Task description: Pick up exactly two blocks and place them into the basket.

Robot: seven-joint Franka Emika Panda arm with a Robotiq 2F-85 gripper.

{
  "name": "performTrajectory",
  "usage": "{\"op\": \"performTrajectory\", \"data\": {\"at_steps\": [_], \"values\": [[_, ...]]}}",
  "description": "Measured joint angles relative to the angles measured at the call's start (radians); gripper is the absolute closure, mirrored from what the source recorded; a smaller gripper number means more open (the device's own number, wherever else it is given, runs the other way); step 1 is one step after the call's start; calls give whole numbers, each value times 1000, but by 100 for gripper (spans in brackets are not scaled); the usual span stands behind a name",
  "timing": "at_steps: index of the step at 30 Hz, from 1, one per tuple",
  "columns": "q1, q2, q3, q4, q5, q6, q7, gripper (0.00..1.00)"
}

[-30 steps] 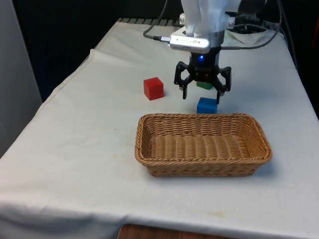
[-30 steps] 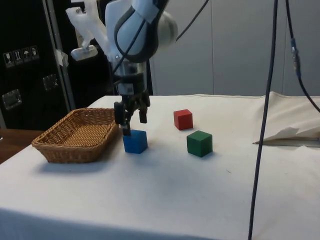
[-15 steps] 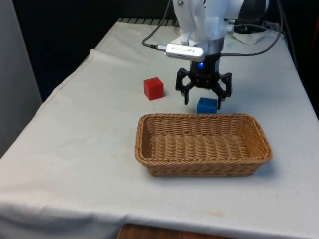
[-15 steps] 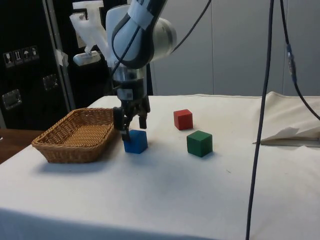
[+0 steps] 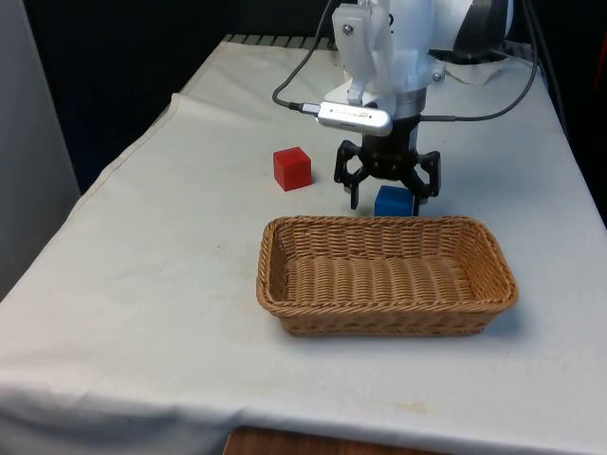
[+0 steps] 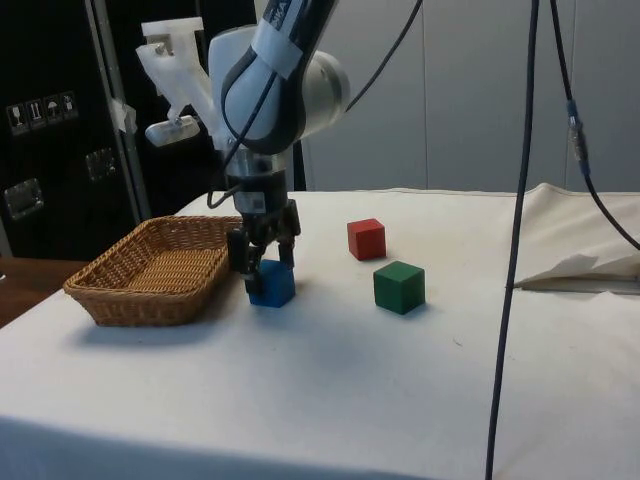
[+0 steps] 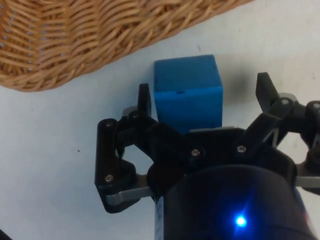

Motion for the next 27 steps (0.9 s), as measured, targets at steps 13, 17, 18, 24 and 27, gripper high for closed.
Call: {"op": "performTrajectory", "data": {"at_steps": [13, 17, 18, 24, 27], "values": [[0, -1, 0, 0, 0, 0, 0, 98], [0, -1, 0, 0, 0, -1, 0, 98], [0, -1, 0, 0, 0, -1, 0, 98], [0, -10, -1, 2, -4, -3, -3, 98], [0, -33, -2, 1, -11, -18, -5, 98]]}}
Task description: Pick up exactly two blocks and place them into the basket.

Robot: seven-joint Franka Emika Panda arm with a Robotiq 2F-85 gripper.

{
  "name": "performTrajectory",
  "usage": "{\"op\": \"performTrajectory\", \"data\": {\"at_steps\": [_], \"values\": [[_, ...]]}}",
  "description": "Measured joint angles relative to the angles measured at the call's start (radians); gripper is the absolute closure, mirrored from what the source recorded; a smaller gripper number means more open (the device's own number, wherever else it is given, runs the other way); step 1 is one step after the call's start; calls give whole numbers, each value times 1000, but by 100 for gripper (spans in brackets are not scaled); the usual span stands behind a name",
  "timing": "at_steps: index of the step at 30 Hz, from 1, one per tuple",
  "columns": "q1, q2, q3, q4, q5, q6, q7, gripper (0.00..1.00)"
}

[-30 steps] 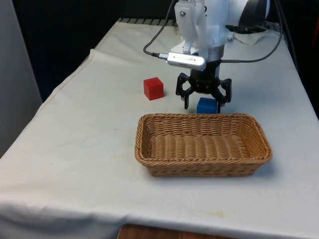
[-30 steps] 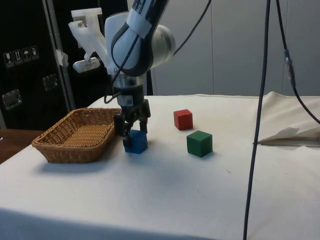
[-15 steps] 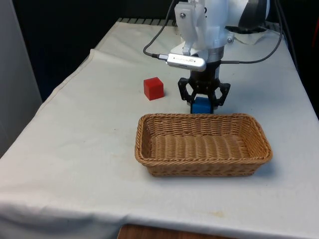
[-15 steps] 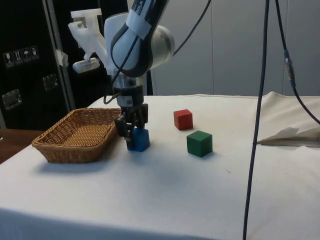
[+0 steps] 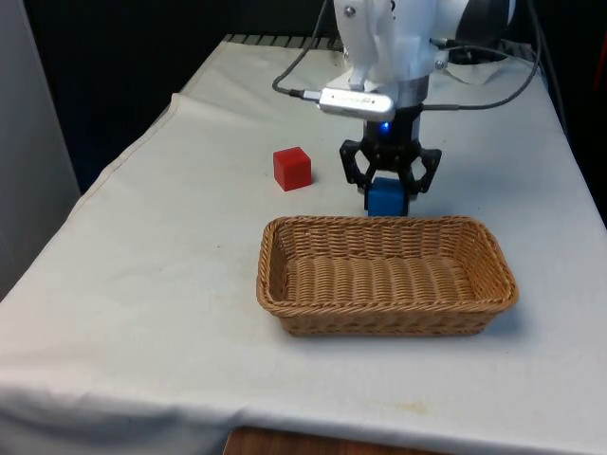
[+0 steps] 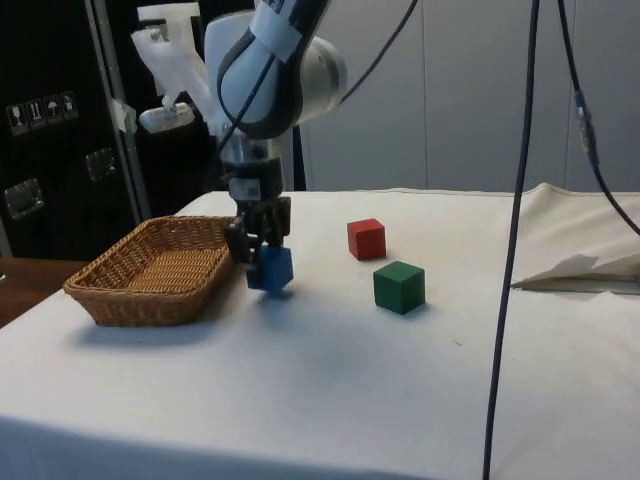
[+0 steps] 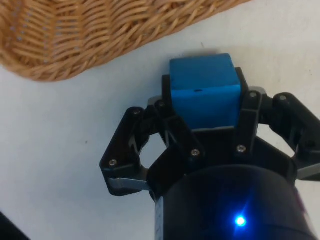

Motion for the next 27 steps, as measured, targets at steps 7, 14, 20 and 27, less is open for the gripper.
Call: {"op": "performTrajectory", "data": {"at_steps": [7, 14, 20, 27], "values": [[0, -60, -7, 0, -36, -52, 0, 98], [0, -106, -7, 8, -67, -95, 0, 98], [0, -129, -10, 51, -91, -164, -3, 98], [-1, -132, -11, 105, -97, -229, -10, 98]]}}
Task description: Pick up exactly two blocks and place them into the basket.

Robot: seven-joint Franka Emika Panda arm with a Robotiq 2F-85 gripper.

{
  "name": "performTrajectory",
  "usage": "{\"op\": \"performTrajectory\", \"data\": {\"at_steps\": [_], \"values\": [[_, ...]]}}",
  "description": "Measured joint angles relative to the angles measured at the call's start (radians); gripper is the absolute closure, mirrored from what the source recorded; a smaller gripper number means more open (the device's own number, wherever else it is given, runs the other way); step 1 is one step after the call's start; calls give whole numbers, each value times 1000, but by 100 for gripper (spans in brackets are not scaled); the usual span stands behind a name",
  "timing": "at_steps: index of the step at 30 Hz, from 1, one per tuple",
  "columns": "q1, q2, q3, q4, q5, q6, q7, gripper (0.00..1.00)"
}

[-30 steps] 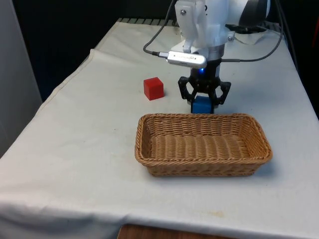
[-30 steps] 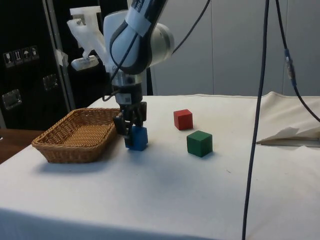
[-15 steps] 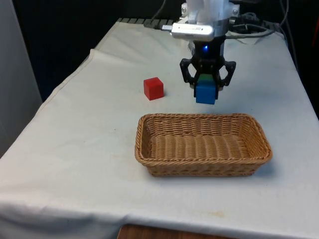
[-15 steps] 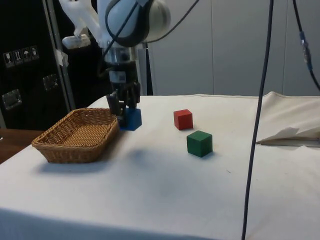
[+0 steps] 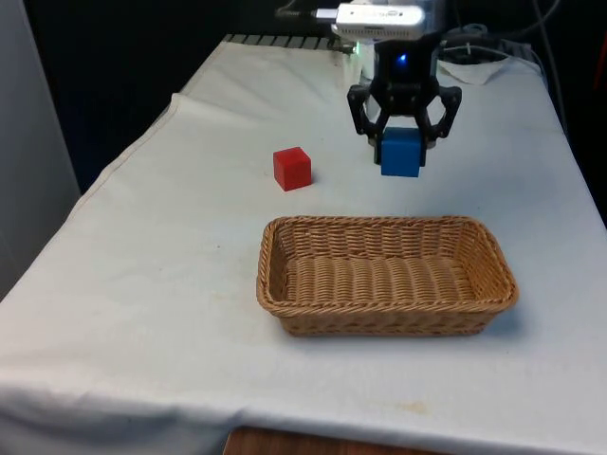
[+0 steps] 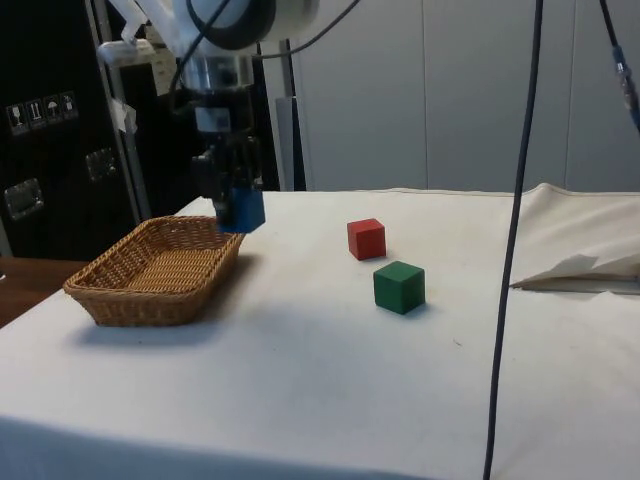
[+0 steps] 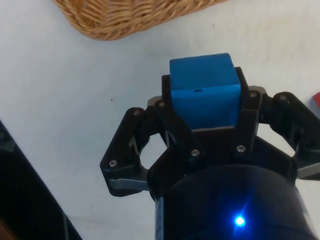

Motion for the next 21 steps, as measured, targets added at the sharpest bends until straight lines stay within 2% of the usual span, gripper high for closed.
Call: {"op": "performTrajectory", "data": {"at_steps": [4, 7, 12, 14, 20, 21], "values": [[0, 23, 2, 53, 0, -34, 4, 98], [0, 32, 3, 66, 0, -39, 5, 98], [1, 99, 8, 164, 0, -77, 21, 98], [1, 99, 8, 164, 0, -77, 21, 98], [1, 190, 14, 271, 6, -85, 35, 98], [1, 190, 14, 271, 6, -85, 35, 98]]}}
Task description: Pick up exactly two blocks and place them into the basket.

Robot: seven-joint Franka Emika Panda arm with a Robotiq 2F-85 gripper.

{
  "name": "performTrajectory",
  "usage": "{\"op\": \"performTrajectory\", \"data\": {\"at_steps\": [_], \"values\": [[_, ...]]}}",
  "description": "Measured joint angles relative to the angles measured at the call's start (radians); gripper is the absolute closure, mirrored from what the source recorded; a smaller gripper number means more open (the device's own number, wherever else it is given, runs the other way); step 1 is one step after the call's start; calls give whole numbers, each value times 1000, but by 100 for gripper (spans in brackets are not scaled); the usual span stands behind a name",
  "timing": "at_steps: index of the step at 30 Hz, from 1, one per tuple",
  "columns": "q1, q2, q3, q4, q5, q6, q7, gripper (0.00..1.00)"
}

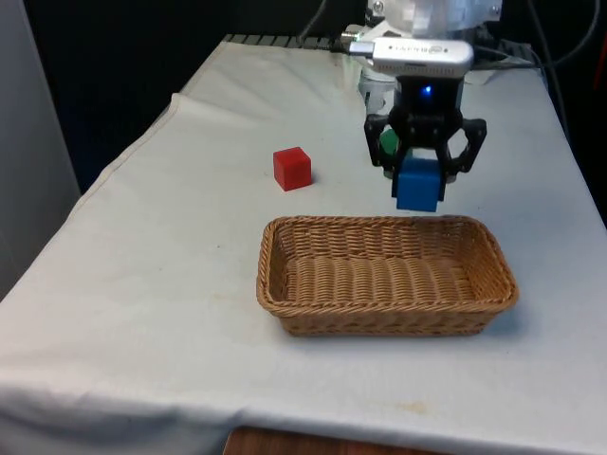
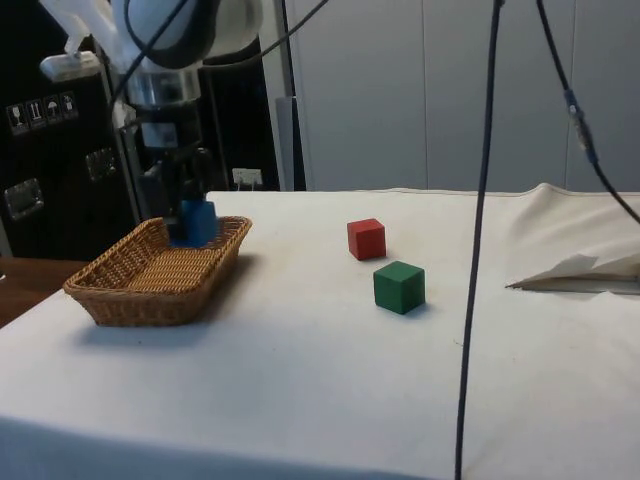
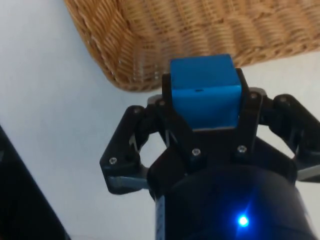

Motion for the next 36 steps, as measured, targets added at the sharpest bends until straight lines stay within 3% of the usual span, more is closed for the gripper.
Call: {"op": "performTrajectory", "data": {"at_steps": [10, 13, 18, 29, 36], "values": [[-13, 128, 0, 153, 25, -8, 1, 98], [-15, 140, 0, 166, 29, -8, 0, 98], [-24, 214, 0, 231, 58, -5, -10, 98], [-25, 268, 3, 255, 76, 22, -12, 97], [-25, 268, 4, 254, 76, 22, -11, 20]]}}
